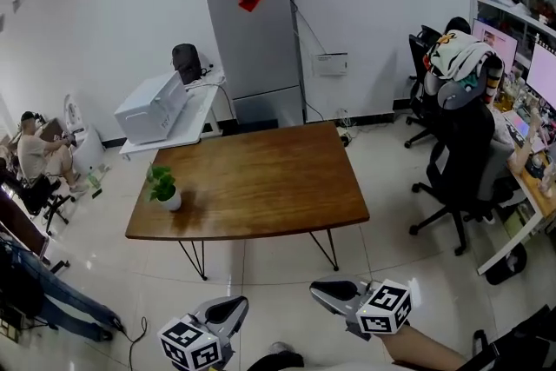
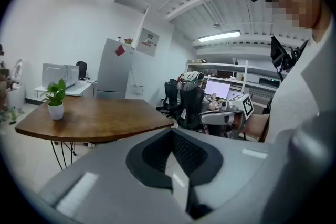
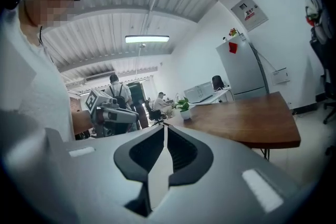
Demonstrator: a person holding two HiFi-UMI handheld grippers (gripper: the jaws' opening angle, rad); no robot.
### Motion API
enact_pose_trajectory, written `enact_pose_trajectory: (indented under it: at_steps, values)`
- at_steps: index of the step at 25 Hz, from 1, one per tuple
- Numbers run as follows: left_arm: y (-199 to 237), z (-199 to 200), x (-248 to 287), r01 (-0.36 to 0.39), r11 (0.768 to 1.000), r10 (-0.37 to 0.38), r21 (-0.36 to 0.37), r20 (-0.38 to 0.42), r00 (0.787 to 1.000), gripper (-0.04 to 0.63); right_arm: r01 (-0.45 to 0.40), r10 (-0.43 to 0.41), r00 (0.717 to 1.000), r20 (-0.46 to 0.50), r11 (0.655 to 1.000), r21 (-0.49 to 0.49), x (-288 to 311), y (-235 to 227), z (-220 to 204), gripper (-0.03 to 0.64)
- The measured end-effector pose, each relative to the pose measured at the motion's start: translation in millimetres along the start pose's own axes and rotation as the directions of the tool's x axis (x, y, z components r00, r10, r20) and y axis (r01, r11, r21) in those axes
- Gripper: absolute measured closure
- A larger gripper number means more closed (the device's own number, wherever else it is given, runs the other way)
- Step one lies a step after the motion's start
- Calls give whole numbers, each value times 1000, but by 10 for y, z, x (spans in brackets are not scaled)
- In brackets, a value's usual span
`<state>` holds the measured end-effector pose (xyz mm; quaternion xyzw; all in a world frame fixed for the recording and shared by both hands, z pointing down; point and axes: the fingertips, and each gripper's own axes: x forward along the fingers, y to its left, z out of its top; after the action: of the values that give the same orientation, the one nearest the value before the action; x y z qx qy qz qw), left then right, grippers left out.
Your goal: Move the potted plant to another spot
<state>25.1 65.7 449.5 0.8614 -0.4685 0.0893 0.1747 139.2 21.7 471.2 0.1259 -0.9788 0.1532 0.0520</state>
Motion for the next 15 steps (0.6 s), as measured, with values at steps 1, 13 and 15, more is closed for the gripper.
enact_pose_trajectory:
  at_steps: [1, 13, 15]
  values:
    - [-63, 40, -28, 9, 1000, -9, 9, 2, 1000, 600, 1, -1, 1000, 7, 1000, -2, -71, 66, 57, 594]
    - [-270, 223, -549, 65, 996, -68, 56, 55, 996, 600, -21, 20, 999, 45, 999, 32, -250, 812, 341, 612]
    - [-192, 168, -758, 65, 997, -67, 50, 48, 997, 600, -26, 24, 999, 48, 999, 37, -119, 1002, 337, 612]
